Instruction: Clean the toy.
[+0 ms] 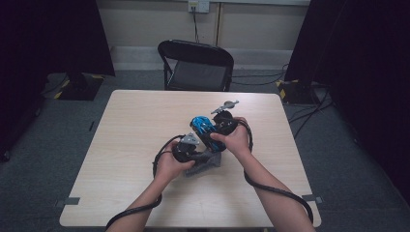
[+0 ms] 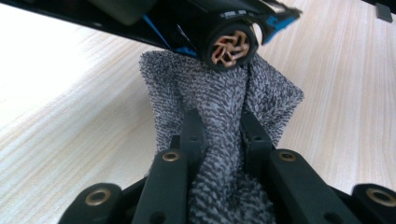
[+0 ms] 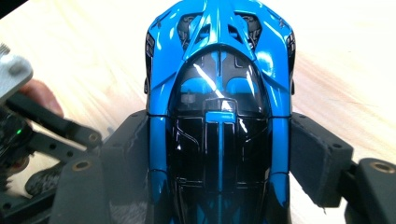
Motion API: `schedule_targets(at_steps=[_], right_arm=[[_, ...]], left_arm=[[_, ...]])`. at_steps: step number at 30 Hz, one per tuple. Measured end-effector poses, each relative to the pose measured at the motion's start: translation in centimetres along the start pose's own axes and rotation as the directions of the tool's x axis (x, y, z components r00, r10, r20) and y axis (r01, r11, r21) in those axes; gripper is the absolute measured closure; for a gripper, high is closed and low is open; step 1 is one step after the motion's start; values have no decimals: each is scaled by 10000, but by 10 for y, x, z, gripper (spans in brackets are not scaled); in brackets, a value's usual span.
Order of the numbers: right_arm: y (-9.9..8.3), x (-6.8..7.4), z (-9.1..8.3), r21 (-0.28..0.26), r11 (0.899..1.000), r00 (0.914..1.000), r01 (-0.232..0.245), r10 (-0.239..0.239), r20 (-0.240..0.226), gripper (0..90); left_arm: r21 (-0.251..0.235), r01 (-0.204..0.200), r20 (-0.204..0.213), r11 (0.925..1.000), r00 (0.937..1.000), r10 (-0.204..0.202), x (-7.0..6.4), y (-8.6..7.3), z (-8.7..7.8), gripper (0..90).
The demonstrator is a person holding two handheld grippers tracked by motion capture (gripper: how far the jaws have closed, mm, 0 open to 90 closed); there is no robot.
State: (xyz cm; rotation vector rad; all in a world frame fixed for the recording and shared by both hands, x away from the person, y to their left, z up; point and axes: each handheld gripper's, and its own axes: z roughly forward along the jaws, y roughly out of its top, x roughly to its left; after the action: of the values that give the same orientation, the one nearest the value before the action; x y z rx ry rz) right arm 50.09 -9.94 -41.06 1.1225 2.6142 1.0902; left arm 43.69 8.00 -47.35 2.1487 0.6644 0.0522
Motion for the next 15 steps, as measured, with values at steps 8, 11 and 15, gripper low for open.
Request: schedule_targets(at_steps=[8, 11, 15], right_arm=[[-3, -9, -6, -110, 9997, 9997, -233, 234, 71, 284], [-5, -14, -10, -91, 9997, 9995, -241, 243, 215, 284], [-14, -24, -16, -70, 9992, 9987, -393, 395, 328, 284]], left_arm=[[342, -242, 19, 9991, 9997, 242, -2, -5, -5, 755], [395, -110, -215, 9992, 9997, 119, 4, -8, -12, 755], [363, 66, -708, 9993, 9975, -40, 18, -15, -28, 755]])
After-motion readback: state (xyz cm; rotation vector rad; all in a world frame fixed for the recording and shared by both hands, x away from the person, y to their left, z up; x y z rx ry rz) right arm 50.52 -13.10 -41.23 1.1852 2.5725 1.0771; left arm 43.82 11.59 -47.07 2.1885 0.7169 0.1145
